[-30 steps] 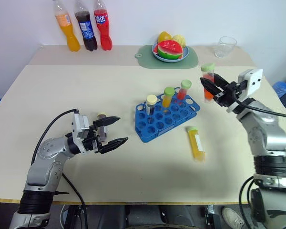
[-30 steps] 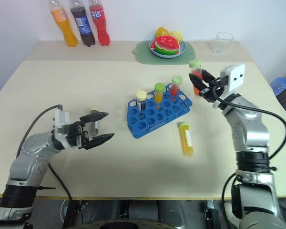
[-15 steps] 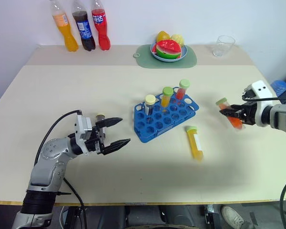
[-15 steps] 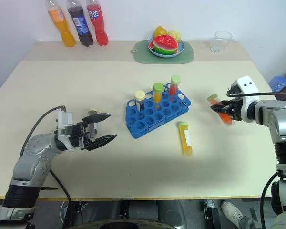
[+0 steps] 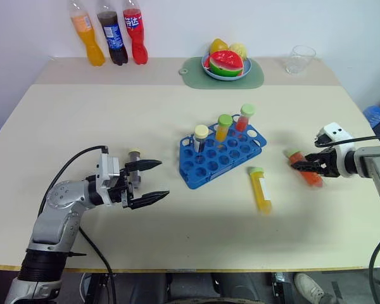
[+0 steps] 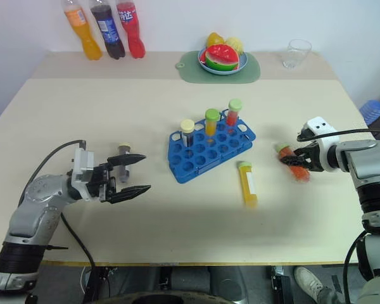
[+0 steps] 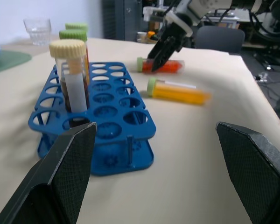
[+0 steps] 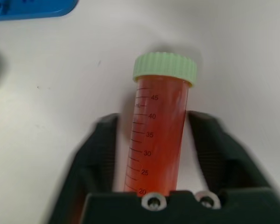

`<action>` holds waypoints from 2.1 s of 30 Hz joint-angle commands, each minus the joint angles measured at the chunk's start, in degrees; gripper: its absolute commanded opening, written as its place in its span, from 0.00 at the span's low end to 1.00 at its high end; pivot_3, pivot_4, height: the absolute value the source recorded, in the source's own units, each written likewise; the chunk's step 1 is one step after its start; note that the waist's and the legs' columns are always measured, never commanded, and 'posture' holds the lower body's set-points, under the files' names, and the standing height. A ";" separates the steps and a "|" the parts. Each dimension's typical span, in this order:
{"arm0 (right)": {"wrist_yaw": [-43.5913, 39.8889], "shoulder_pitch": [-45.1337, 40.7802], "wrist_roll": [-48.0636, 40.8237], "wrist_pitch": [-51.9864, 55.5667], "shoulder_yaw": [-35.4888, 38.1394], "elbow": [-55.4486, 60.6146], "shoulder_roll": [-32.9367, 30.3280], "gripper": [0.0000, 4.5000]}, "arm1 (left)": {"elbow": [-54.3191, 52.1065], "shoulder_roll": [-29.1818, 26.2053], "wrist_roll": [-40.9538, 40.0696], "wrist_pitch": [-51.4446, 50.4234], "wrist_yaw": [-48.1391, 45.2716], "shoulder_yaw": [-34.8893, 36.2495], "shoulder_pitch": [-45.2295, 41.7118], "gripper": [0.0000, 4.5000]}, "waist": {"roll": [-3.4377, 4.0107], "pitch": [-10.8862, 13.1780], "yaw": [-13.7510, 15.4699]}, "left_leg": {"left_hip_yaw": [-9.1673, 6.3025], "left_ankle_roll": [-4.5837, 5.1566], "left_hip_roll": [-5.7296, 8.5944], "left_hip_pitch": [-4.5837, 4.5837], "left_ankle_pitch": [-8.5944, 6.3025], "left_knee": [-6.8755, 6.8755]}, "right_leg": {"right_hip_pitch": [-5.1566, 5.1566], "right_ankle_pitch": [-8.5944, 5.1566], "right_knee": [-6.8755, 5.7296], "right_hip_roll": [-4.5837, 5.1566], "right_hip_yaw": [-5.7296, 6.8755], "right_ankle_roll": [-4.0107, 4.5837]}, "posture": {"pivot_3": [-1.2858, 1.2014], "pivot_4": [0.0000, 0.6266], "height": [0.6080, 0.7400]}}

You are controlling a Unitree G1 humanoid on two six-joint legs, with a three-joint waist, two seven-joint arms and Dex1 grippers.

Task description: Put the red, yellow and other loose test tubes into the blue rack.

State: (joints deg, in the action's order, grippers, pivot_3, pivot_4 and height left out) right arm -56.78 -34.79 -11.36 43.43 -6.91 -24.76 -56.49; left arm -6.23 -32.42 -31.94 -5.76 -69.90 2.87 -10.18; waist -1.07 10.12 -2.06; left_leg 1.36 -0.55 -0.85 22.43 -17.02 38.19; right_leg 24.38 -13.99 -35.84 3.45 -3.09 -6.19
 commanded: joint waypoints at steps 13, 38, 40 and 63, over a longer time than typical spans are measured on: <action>-13.58 -16.89 11.68 8.46 -14.50 -6.88 -2.36 0.71 | 1.96 1.98 0.81 1.95 -1.50 -1.92 -1.90 0.94 | 0.03 0.01 -0.30 | 0.00 0.00 0.00 0.00 0.00 0.00 | 0.09 0.01 -0.14 -0.03 0.00 -0.02 | 0.52 0.24 1.00; -12.76 -2.35 -10.67 3.21 19.99 20.55 9.37 0.16 | -0.56 2.11 -0.47 0.63 1.47 -1.30 0.39 0.94 | 0.11 0.06 -0.14 | -0.11 -0.01 -0.04 -0.01 0.00 0.03 | 0.06 0.05 -0.25 -0.11 0.05 -0.07 | 0.52 0.24 1.00; -8.58 -0.40 -12.80 1.47 23.53 23.62 13.23 0.16 | 0.30 2.07 -0.45 0.65 0.99 -1.26 -0.35 0.94 | 0.11 0.06 -0.13 | -0.10 -0.01 -0.05 -0.04 0.01 0.05 | 0.05 0.05 -0.28 -0.13 0.04 -0.08 | 0.52 0.24 1.00; 13.62 9.46 -5.89 -48.00 20.95 8.97 37.21 0.16 | 1.18 0.97 -0.56 0.07 0.35 0.06 -2.49 0.94 | 0.13 0.04 -0.35 | -0.07 -0.05 -0.04 -0.06 0.03 0.05 | 0.04 0.07 -0.33 -0.11 0.03 -0.11 | 0.52 0.24 1.00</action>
State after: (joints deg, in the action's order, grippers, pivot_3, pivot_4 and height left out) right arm -43.20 -25.43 -17.08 -3.70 14.41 -15.44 -18.79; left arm -2.96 -30.94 -31.76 -5.80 -69.72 1.30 -12.98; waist -0.94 10.16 -2.41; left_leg 1.29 -0.60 -0.89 22.36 -16.98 38.25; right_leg 24.42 -13.91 -36.18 3.35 -3.06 -6.29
